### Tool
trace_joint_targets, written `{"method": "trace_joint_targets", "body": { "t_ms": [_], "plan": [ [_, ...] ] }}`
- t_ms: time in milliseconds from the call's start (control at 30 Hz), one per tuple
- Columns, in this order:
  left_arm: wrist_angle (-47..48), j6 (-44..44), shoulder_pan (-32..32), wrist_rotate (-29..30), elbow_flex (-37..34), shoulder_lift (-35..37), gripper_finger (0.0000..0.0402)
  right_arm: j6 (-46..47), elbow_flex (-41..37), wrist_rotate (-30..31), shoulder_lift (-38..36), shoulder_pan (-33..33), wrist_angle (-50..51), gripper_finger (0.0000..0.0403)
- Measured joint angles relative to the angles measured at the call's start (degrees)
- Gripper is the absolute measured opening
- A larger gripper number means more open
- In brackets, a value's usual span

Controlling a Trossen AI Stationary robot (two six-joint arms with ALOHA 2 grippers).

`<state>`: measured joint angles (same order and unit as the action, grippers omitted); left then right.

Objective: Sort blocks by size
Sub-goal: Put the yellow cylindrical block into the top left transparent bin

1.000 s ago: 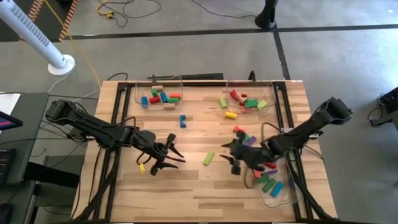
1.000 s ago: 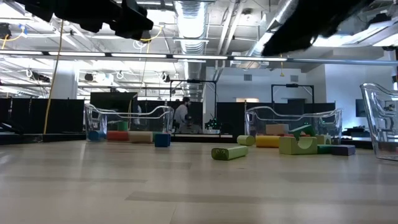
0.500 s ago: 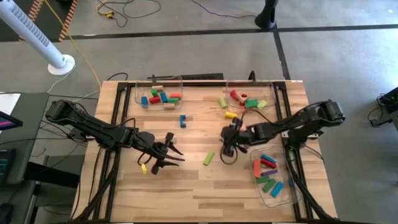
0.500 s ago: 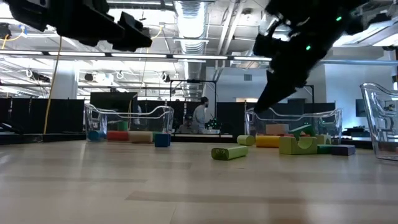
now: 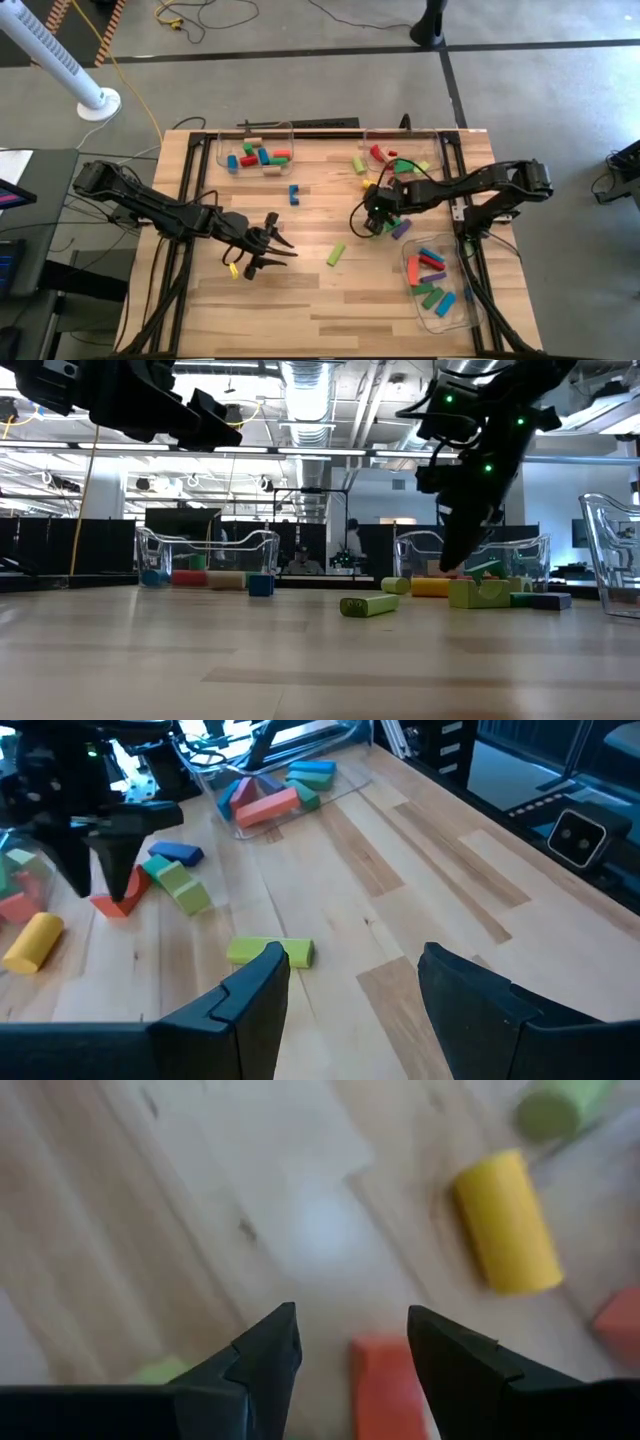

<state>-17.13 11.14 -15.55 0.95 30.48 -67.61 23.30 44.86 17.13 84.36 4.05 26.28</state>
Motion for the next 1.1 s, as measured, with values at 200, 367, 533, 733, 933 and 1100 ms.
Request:
{"method": "trace_joint_targets", "body": {
  "t_ms": [200,367,533,733,933,1100],
  "plan": [
    [1.1,2.5,0.0,0.0,0.0,0.0,0.0213,0.8,0.8,-2.5,0.0,-0.9,4.6,0.0219],
    [2.5,4.3,0.0,0.0,0.0,0.0,0.0213,-1.0,0.8,-2.6,0.4,-0.1,5.4,0.0219],
    [3.7,5.6,0.0,0.3,0.0,0.0,0.0213,-2.7,0.8,-3.0,1.4,1.5,4.4,0.0226],
    [4.8,6.2,0.3,0.5,0.0,0.0,0.0213,-2.4,1.0,-6.3,2.9,3.0,3.9,0.0238],
    [4.9,6.1,0.3,0.6,0.0,0.0,0.0213,-1.1,1.0,-6.4,2.8,2.7,4.0,0.0238],
    [4.9,4.7,0.3,0.6,0.0,0.0,0.0213,-0.8,1.0,-6.3,2.8,2.0,4.5,0.0238]
  ]
}}
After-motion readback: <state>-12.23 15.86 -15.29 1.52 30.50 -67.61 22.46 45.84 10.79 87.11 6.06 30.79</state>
